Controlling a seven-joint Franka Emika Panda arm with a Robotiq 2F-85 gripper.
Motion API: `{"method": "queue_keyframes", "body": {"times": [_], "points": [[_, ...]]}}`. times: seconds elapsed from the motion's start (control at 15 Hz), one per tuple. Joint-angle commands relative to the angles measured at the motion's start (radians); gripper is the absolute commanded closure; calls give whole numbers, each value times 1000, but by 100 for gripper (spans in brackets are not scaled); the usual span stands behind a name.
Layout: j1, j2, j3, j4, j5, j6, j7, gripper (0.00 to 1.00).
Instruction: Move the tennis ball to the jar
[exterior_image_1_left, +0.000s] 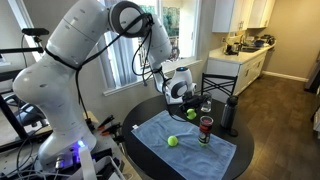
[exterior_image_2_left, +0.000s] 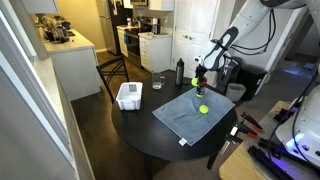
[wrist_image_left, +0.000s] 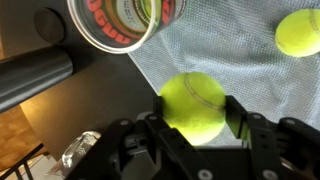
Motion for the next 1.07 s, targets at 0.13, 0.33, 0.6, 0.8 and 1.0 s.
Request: {"method": "queue_keyframes", "body": {"times": [0.13, 0.33, 0.6, 0.8, 1.0], "points": [[-6, -102, -36, -74, -4, 53, 76, 63], [-9, -127, -62, -86, -7, 53, 103, 63], [-11, -158, -104, -109, -11, 62, 139, 63], [-12, -171, -133, -124, -15, 77, 159, 63], [-24, -168, -136, -127, -17, 88, 169, 63]]}}
